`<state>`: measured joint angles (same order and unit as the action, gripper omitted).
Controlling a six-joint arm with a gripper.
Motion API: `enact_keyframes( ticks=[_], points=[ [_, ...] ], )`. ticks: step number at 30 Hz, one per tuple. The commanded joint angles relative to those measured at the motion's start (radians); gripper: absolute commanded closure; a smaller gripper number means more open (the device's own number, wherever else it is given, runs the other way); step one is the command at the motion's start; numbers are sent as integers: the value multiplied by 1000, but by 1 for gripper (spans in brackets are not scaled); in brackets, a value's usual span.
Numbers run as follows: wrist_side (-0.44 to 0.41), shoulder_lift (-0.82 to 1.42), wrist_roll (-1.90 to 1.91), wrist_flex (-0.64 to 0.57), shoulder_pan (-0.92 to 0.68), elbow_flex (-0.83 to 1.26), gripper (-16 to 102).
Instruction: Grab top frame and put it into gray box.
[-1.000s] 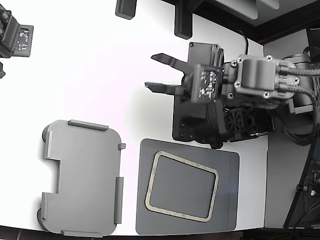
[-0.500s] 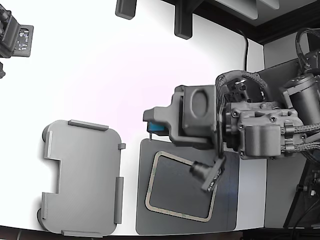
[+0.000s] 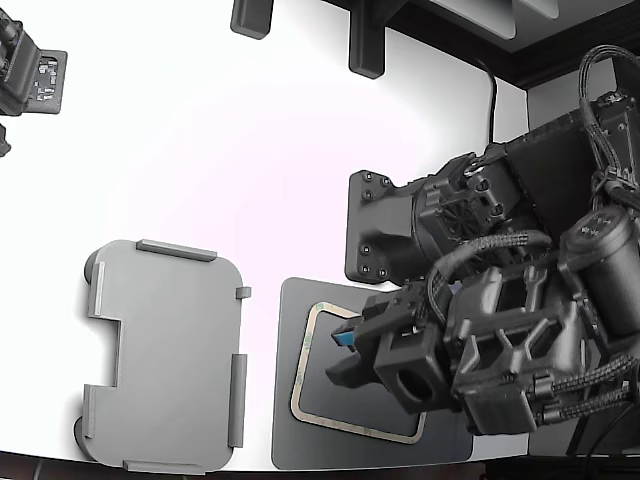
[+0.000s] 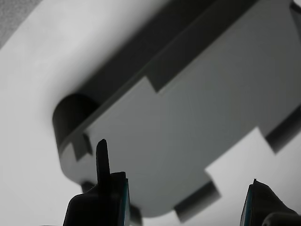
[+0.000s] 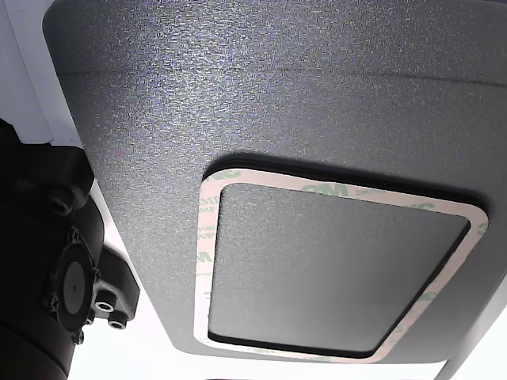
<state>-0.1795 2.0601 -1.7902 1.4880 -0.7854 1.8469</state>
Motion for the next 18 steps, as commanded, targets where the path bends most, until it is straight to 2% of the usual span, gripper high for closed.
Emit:
enact_keyframes(
  ticks=[1,3,6,10,12,15,18],
  points=[
    [25,-9,-106,26,-72,-40,-14],
    [94,-25,-241,23,-109,-34,-6],
    [202,-66,-322,9,-158,-25,-1],
    [193,-129,-118,29,-272,-32,-8],
    [230,-161,-40,37,-304,-40,-10],
    [245,-146,37,-43,-365,21,-14],
    [238,-98,98,-166,-422,117,0]
  ],
)
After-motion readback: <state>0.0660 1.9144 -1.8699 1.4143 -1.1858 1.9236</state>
